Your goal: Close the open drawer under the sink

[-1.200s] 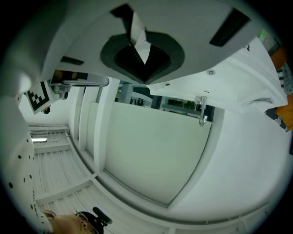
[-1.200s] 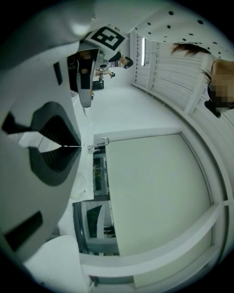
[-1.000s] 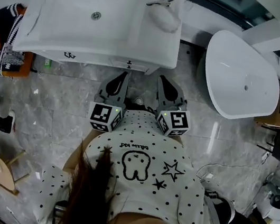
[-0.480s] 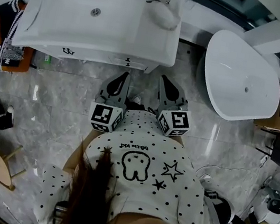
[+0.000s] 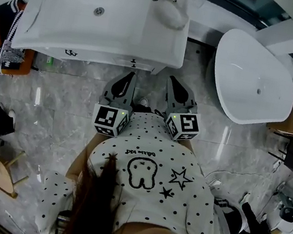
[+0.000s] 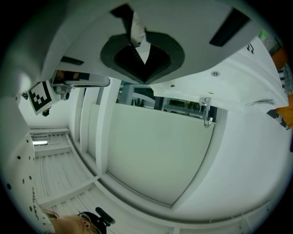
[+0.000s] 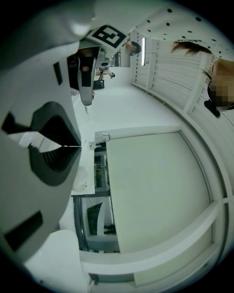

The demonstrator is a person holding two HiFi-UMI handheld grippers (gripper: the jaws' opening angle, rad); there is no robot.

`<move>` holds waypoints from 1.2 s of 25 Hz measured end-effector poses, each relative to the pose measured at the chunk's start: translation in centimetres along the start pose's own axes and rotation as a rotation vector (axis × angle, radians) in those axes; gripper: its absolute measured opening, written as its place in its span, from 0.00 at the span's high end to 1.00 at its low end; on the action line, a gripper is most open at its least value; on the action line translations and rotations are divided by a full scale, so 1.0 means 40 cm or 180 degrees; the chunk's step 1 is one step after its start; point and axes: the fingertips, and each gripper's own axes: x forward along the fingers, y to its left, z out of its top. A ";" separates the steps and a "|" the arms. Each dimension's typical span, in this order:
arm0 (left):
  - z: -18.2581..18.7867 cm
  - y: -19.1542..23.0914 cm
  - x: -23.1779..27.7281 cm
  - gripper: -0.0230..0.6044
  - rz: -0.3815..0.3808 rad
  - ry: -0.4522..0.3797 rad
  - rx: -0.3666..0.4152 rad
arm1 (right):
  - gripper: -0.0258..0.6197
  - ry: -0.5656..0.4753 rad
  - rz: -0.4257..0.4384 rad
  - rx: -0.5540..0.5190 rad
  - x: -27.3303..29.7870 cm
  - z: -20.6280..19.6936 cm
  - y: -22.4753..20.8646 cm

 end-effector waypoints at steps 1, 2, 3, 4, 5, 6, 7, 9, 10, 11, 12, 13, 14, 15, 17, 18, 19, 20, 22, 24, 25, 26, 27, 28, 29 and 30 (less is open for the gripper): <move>0.001 -0.002 0.002 0.96 -0.0004 -0.0003 -0.0003 | 0.94 -0.0004 -0.0008 -0.0001 -0.002 0.001 -0.003; 0.002 -0.006 0.004 0.96 -0.0011 -0.0005 0.0001 | 0.94 -0.0006 -0.0018 0.0002 -0.004 0.002 -0.007; 0.004 -0.009 0.006 0.96 -0.0019 -0.0007 0.0010 | 0.94 -0.0008 -0.0028 0.0006 -0.006 0.004 -0.011; 0.005 -0.013 0.008 0.96 -0.0026 -0.0008 0.0020 | 0.94 -0.0009 -0.0035 0.0009 -0.007 0.005 -0.014; 0.005 -0.015 0.009 0.96 -0.0031 -0.0007 0.0028 | 0.94 -0.0010 -0.0039 0.0008 -0.009 0.005 -0.017; 0.005 -0.017 0.010 0.96 -0.0031 -0.0005 0.0031 | 0.94 -0.0010 -0.0037 0.0004 -0.009 0.006 -0.018; 0.004 -0.018 0.011 0.96 -0.0025 -0.0006 0.0031 | 0.94 -0.0009 -0.0032 -0.0001 -0.009 0.006 -0.020; 0.003 -0.018 0.010 0.96 -0.0007 -0.0018 0.0028 | 0.94 -0.0002 -0.0019 -0.0010 -0.009 0.004 -0.020; 0.002 -0.018 0.008 0.96 -0.0002 -0.0020 0.0026 | 0.94 0.0000 -0.0015 -0.0011 -0.010 0.003 -0.019; 0.001 -0.018 0.005 0.96 0.0000 -0.0020 0.0024 | 0.94 0.0001 -0.0015 -0.0010 -0.012 0.001 -0.016; 0.000 -0.017 0.000 0.96 -0.0002 -0.0020 0.0023 | 0.94 0.0001 -0.0019 -0.0007 -0.015 0.000 -0.012; 0.000 -0.016 -0.006 0.96 -0.0008 -0.0022 0.0023 | 0.94 -0.0005 -0.0027 -0.0006 -0.018 0.000 -0.006; 0.002 -0.014 -0.013 0.96 -0.0018 -0.0030 0.0024 | 0.94 -0.0019 -0.0037 -0.0013 -0.020 0.002 0.001; 0.006 -0.011 -0.020 0.96 -0.0028 -0.0045 0.0024 | 0.94 -0.0040 -0.0046 -0.0031 -0.022 0.007 0.010; 0.015 -0.008 -0.034 0.96 -0.0042 -0.0090 0.0019 | 0.94 -0.0079 -0.0050 -0.0092 -0.026 0.016 0.027; 0.017 -0.009 -0.041 0.96 -0.0046 -0.0112 0.0017 | 0.94 -0.0086 -0.0043 -0.0122 -0.029 0.018 0.034; 0.019 -0.012 -0.046 0.96 -0.0052 -0.0132 0.0018 | 0.94 -0.0085 -0.0028 -0.0150 -0.032 0.019 0.041; 0.020 -0.015 -0.050 0.96 -0.0059 -0.0152 0.0026 | 0.94 -0.0080 -0.0007 -0.0175 -0.035 0.019 0.047; 0.023 -0.023 -0.054 0.96 -0.0078 -0.0188 0.0052 | 0.94 -0.0066 0.0041 -0.0223 -0.038 0.018 0.060; 0.014 -0.034 -0.053 0.96 -0.0114 -0.0162 0.0065 | 0.94 -0.0038 0.0082 -0.0272 -0.039 0.011 0.069; 0.008 -0.039 -0.052 0.96 -0.0132 -0.0141 0.0071 | 0.94 -0.0013 0.0098 -0.0297 -0.038 0.005 0.073; 0.004 -0.042 -0.050 0.96 -0.0146 -0.0123 0.0079 | 0.94 0.0019 0.0112 -0.0322 -0.035 -0.002 0.075; 0.000 -0.044 -0.047 0.96 -0.0158 -0.0113 0.0089 | 0.94 0.0053 0.0125 -0.0341 -0.031 -0.008 0.076; -0.001 -0.046 -0.044 0.96 -0.0168 -0.0109 0.0100 | 0.94 0.0085 0.0138 -0.0352 -0.027 -0.012 0.078; -0.002 -0.048 -0.042 0.96 -0.0177 -0.0105 0.0110 | 0.94 0.0112 0.0149 -0.0358 -0.024 -0.016 0.079; -0.004 -0.051 -0.041 0.96 -0.0185 -0.0099 0.0116 | 0.94 0.0129 0.0156 -0.0365 -0.022 -0.019 0.080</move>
